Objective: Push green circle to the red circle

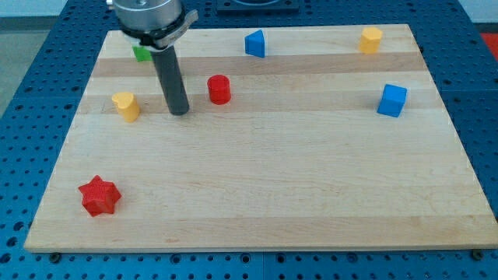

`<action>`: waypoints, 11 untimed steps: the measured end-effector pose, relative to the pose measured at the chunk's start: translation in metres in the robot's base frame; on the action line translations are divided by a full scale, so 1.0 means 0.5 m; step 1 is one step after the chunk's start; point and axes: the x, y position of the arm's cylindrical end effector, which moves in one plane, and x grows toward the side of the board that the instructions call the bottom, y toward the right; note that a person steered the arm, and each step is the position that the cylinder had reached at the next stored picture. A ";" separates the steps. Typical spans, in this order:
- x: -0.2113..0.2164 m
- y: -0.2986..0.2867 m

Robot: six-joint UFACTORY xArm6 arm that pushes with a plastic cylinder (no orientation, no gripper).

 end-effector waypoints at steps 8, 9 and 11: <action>-0.191 -0.169; -0.191 -0.139; -0.167 -0.062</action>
